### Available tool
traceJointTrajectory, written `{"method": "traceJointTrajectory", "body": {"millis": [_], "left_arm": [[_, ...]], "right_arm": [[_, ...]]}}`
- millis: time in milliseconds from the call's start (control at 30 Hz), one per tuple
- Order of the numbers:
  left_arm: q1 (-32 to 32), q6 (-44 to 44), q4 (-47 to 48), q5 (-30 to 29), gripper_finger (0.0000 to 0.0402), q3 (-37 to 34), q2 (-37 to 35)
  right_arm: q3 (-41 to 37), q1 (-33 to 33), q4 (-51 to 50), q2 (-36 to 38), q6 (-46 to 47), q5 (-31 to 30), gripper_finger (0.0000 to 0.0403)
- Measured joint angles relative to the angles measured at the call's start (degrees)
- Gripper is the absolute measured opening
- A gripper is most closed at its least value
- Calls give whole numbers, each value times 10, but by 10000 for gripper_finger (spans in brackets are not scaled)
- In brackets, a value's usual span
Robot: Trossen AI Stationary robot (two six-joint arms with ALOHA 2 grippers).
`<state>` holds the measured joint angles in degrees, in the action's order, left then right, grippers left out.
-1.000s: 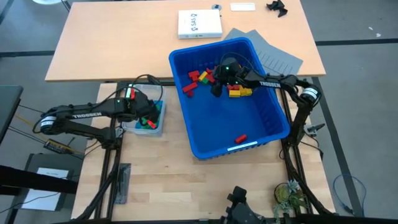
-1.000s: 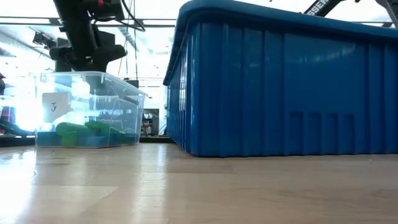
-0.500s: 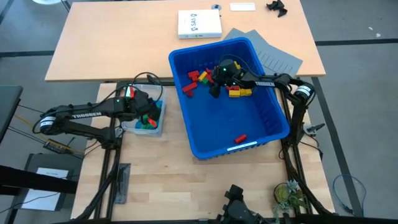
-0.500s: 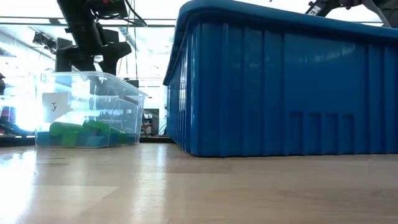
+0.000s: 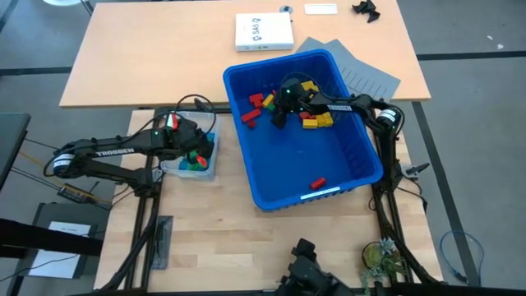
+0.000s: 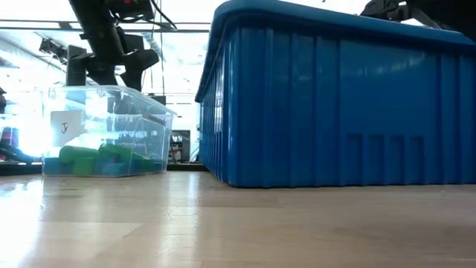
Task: Sort blocks
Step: Put the green block into the transparent bin
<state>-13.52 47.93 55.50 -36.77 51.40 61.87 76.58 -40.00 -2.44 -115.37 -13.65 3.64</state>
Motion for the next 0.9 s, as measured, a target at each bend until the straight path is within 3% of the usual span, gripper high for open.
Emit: {"method": "traceJointTrajectory", "body": {"millis": [433,600,900], "left_arm": [[0,-1,-22,0,277,0,0],[0,-1,-23,0,277,0,0],[0,-1,-23,0,277,0,0]], "right_arm": [[0,-7,-33,0,-5,5,252],[0,-7,2,1,-9,6,243],[0,-8,38,1,-189,62,228]]}}
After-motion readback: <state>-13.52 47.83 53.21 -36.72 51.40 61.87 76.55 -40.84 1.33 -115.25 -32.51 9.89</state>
